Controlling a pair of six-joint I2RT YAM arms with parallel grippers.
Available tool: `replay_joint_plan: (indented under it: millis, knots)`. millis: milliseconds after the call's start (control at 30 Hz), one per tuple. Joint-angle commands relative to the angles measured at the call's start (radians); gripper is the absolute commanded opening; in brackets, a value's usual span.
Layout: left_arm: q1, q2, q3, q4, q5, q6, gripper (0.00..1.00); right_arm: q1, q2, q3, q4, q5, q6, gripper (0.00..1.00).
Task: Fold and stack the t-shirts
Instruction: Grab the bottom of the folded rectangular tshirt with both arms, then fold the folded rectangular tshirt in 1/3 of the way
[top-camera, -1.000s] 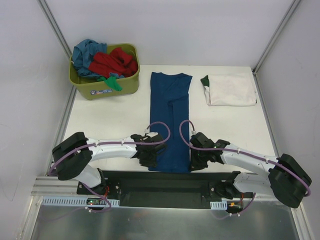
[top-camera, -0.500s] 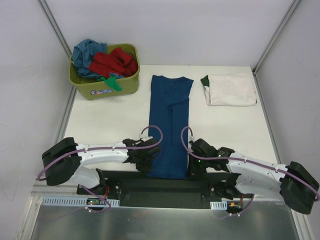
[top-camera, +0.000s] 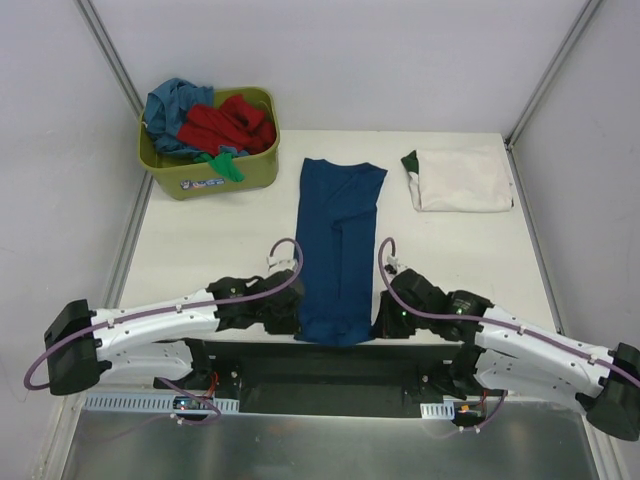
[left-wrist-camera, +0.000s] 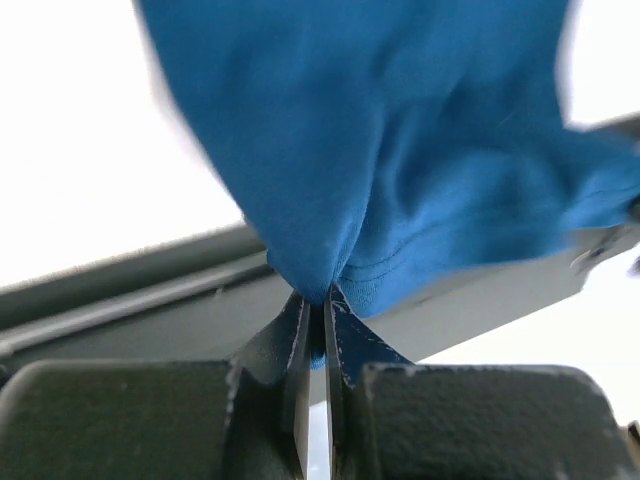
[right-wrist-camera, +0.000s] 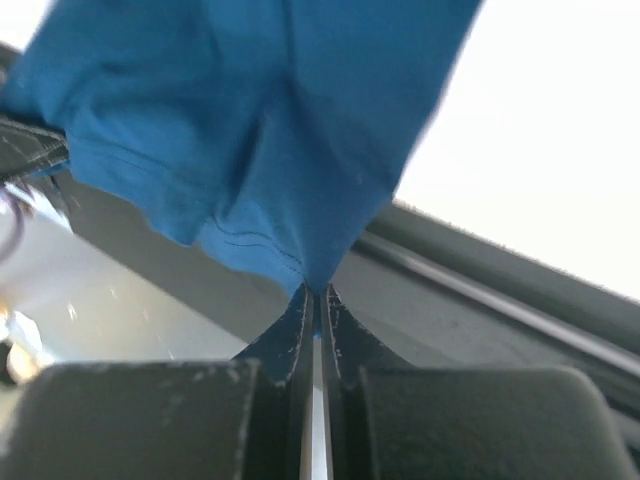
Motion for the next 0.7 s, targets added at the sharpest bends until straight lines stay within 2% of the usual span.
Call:
replay_joint_plan:
  millis: [0, 133, 400, 533, 667]
  knots:
    - [0.102, 0.04, 0.158, -0.002, -0.125, 0.159, 0.0, -0.086, 0.074, 0.161, -0.067, 0.135, -0.117, 0.0]
    - [0.246, 0.127, 0.241, 0.047, -0.11, 0.257, 0.0, -0.221, 0.18, 0.281, -0.077, 0.157, -0.225, 0.01]
    - [0.43, 0.389, 0.482, 0.104, -0.019, 0.426, 0.0, -0.376, 0.46, 0.534, -0.073, 0.228, -0.37, 0.0]
    - [0.504, 0.483, 0.587, 0.105, 0.001, 0.469, 0.0, -0.437, 0.573, 0.652, -0.067, 0.212, -0.415, 0.0]
    - [0.568, 0.583, 0.649, 0.108, 0.036, 0.498, 0.0, -0.497, 0.702, 0.735, -0.047, 0.131, -0.45, 0.0]
